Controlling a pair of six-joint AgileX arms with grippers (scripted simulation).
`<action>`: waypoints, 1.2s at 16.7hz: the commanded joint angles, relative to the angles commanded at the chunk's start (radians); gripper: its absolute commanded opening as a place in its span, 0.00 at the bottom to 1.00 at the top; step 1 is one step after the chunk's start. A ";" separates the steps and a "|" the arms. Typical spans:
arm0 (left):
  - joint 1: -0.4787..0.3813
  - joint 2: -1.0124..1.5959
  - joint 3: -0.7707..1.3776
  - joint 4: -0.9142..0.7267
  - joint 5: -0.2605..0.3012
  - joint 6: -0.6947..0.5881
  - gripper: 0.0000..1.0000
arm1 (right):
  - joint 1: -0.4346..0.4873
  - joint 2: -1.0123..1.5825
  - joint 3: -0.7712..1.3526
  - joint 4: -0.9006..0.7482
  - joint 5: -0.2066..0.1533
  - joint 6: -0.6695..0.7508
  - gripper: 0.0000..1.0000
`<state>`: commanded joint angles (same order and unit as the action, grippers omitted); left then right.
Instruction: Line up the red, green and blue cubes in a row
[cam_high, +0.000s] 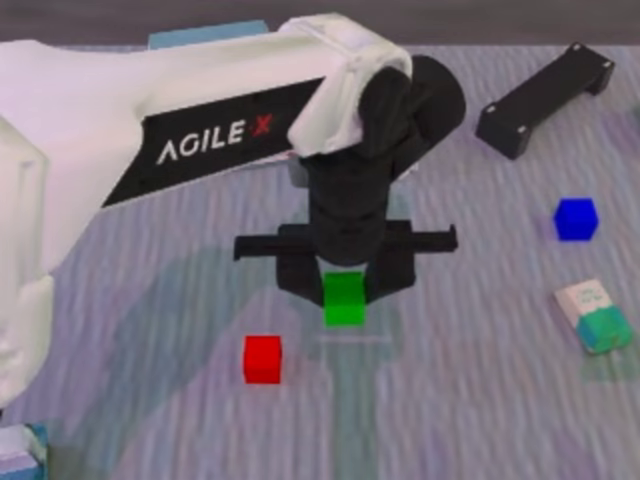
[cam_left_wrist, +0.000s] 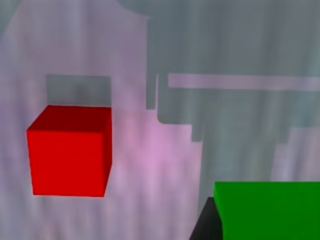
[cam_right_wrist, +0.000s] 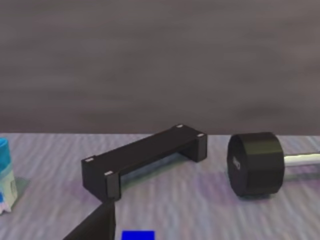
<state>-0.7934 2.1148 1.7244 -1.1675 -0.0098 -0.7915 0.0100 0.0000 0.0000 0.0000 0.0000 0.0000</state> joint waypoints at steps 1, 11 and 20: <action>0.000 0.001 -0.003 0.003 0.000 0.001 0.00 | 0.000 0.000 0.000 0.000 0.000 0.000 1.00; -0.004 0.065 -0.181 0.247 0.000 -0.003 0.00 | 0.000 0.000 0.000 0.000 0.000 0.000 1.00; -0.004 0.065 -0.181 0.247 0.000 -0.003 0.53 | 0.000 0.000 0.000 0.000 0.000 0.000 1.00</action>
<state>-0.7978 2.1795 1.5431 -0.9202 -0.0098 -0.7941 0.0100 0.0000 0.0000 0.0000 0.0000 0.0000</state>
